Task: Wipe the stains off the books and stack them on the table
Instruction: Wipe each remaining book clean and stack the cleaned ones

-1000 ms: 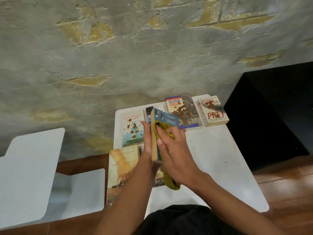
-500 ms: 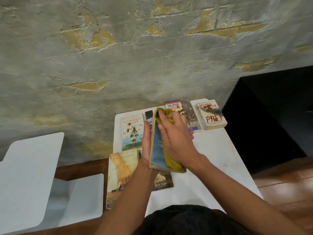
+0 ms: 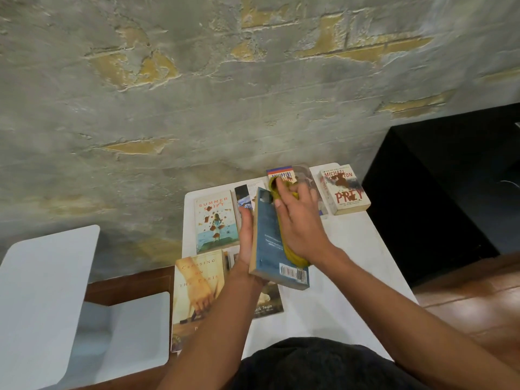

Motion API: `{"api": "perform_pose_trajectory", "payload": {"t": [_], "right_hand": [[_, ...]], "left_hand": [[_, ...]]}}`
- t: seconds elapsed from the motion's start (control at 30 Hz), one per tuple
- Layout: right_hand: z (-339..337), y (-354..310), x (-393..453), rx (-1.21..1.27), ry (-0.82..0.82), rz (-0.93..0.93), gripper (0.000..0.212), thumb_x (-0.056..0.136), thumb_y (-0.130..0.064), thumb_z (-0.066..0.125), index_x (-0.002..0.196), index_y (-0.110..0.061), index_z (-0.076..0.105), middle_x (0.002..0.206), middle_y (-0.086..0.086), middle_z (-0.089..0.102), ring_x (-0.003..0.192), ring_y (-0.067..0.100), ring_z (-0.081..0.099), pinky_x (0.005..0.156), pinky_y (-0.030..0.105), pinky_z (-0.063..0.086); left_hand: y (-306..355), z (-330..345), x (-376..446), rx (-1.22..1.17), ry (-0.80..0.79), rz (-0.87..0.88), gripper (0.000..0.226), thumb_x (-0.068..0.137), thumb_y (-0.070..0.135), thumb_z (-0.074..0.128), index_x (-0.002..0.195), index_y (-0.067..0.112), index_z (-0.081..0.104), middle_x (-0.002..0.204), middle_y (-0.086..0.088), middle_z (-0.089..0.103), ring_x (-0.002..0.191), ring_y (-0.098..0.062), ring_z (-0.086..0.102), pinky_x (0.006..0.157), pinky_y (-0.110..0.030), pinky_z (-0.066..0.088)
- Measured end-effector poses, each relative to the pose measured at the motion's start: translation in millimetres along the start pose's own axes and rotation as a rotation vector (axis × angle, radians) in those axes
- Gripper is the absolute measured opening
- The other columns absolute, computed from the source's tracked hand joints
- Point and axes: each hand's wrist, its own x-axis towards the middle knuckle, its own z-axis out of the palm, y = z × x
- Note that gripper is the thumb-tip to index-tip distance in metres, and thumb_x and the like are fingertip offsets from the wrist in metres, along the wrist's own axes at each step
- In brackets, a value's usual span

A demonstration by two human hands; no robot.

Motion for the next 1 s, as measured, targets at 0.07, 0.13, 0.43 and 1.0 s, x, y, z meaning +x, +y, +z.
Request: {"api": "perform_pose_trajectory", "payload": {"t": [0.07, 0.13, 0.43, 1.0], "right_hand": [[3.3, -12.7, -16.8, 0.109, -0.023, 0.041, 0.049, 0.108, -0.032, 0.033, 0.155, -0.020, 0.032, 0.118, 0.000, 0.038, 0.111, 0.015, 0.031, 0.098, 0.030, 0.033], [5.0, -21.5, -27.9, 0.247, -0.026, 0.110, 0.049, 0.108, -0.032, 0.033, 0.156, -0.024, 0.028, 0.120, -0.001, 0.038, 0.115, 0.012, 0.031, 0.097, 0.022, 0.030], [3.3, -36.9, -12.9, 0.467, 0.119, 0.181, 0.045, 0.107, -0.034, 0.037, 0.152, -0.033, 0.032, 0.113, -0.005, 0.040, 0.113, 0.010, 0.040, 0.100, 0.022, 0.035], [8.3, -0.6, -38.3, 0.320, 0.135, 0.316, 0.054, 0.108, -0.032, 0.033, 0.158, -0.030, 0.013, 0.123, -0.003, 0.029, 0.122, 0.012, 0.027, 0.106, 0.024, 0.028]], "left_hand": [[0.6, -1.4, 6.7, 0.027, 0.055, 0.042, 0.067, 0.099, 0.065, 0.036, 0.145, 0.018, 0.051, 0.137, -0.014, 0.061, 0.123, -0.029, 0.061, 0.110, -0.049, 0.042], [4.8, 1.9, 7.7, 0.039, 0.108, 0.033, 0.058, 0.103, 0.058, 0.037, 0.138, 0.015, 0.056, 0.126, -0.013, 0.069, 0.115, -0.026, 0.067, 0.102, -0.042, 0.050], [-6.8, 18.6, 4.0, 0.041, 0.095, 0.006, 0.080, 0.082, 0.045, 0.076, 0.148, 0.011, 0.045, 0.124, -0.012, 0.061, 0.126, -0.021, 0.052, 0.117, -0.038, 0.034], [8.7, 31.8, -4.0, 0.234, 0.178, -0.010, 0.057, 0.101, 0.059, 0.036, 0.117, 0.014, 0.067, 0.090, -0.011, 0.074, 0.077, -0.021, 0.070, 0.071, -0.032, 0.055]]}}
